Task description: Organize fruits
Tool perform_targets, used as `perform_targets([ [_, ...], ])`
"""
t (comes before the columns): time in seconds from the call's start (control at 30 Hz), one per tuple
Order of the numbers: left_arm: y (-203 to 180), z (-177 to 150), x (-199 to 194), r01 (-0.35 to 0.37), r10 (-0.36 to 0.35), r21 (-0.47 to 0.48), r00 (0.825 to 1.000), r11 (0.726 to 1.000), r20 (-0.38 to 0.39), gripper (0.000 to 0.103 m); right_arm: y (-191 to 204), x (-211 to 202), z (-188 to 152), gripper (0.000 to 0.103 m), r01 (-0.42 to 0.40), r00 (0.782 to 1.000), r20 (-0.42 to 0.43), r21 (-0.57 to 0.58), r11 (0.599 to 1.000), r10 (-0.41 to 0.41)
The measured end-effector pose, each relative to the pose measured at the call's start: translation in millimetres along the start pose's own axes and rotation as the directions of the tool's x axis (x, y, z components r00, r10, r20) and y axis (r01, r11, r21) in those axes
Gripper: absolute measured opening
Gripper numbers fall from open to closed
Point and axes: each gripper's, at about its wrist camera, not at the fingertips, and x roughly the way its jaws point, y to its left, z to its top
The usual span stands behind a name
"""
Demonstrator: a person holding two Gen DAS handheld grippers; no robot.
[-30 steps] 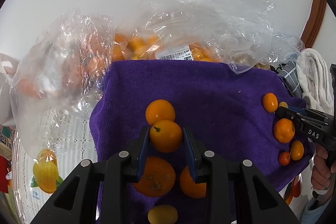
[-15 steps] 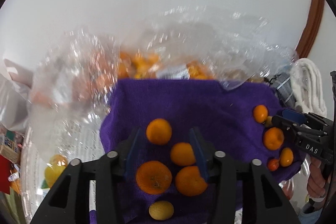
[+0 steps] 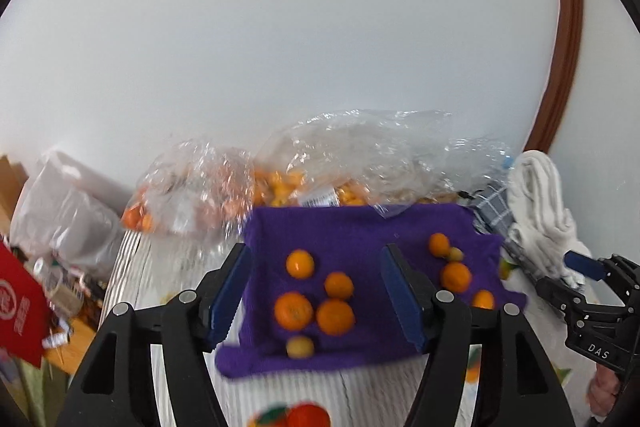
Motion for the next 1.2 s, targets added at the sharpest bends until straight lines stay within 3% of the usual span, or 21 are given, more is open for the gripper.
perform_targets([
  [0.03,-1,-7,-12,-0.008,0.008,-0.004,1.0,1.0,0.003,0.065,-2,-12,-5,0.078,0.005,1.0,0.01,0.003,1.0,-0.005],
  [0.4,-19,-67,-115,-0.046,0.046,-0.011,0.998,0.999,0.044,0.077,-6,-114,-54,0.101,0.011,0.991,0.129,0.04,0.999,-0.016],
  [0.73,-49,-90,-174,-0.044,0.042,0.016,0.995,0.999,0.095,0.081,-9,-176,-94,0.103,0.035,0.985,0.165,0.089,0.995,-0.05],
  [1.2,-64,-96,-187,-0.047,0.043,0.038,0.992,0.998,0.117,0.081,-22,-195,-108,0.103,0.037,0.983,0.175,0.136,0.99,-0.061],
])
